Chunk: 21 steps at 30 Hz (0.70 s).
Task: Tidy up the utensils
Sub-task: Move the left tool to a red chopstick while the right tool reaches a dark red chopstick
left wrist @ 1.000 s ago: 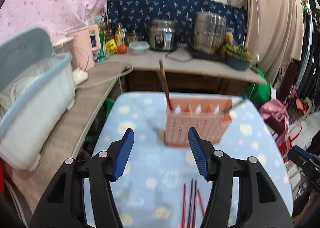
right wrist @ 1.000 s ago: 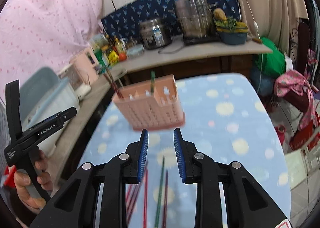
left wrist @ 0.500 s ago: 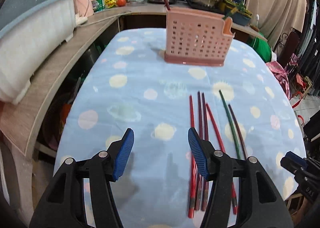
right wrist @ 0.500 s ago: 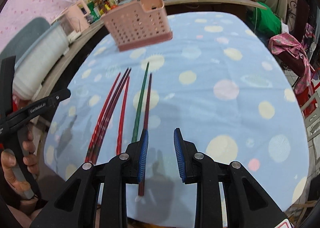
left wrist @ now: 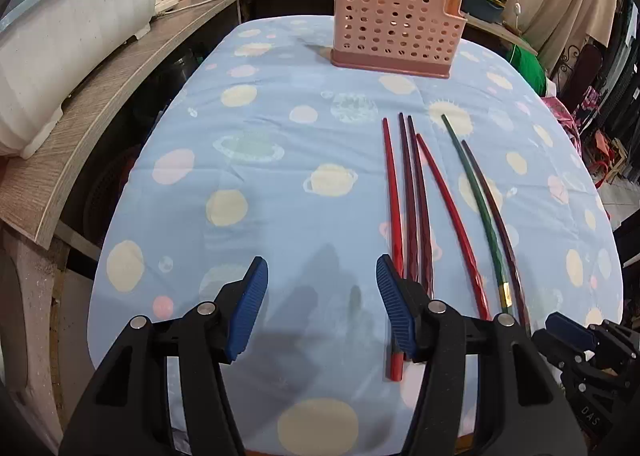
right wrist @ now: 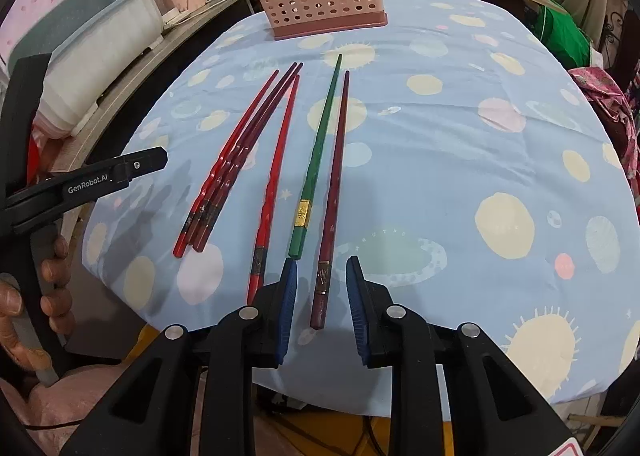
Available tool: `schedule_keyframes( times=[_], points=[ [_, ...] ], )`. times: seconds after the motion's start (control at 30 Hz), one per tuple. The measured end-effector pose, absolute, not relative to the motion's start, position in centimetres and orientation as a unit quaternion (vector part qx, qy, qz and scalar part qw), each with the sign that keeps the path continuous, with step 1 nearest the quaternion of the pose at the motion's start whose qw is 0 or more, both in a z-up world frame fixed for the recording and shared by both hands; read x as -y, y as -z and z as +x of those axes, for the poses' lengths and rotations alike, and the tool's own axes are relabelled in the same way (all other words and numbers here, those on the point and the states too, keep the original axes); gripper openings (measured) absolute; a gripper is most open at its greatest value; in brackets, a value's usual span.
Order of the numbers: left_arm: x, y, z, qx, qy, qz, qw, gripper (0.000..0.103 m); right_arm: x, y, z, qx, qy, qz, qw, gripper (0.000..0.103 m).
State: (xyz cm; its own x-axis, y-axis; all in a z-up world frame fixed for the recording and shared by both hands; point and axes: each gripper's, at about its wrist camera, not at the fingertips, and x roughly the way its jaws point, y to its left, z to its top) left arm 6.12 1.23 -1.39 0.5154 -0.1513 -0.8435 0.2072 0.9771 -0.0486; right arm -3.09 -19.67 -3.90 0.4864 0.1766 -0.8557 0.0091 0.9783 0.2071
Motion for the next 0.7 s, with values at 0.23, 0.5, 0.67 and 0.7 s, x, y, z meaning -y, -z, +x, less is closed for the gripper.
schedule_keyframes(
  times=[0.23,0.5,0.67,0.7],
  points=[
    [-0.9,2.1,5.0,-0.491,0.11,0.041,0.863,0.054,19.6,4.9,-3.0,-0.514,-0.041,0.089,0.852,0.013],
    [-0.2,3.2,3.7,-0.505,0.129,0.056,0.851,0.054,19.5,5.3,-2.9,-0.514,-0.036,0.08,0.853,0.007],
    [0.2,3.4,2.9,-0.51,0.142,0.064,0.846,0.054,19.6,5.3,-2.9,-0.513,-0.032,0.085,0.853,0.007],
    [0.3,3.4,2.9,-0.509,0.146,0.064,0.846,0.054,19.6,5.3,-2.9,-0.514,-0.032,0.086,0.853,0.007]
  ],
)
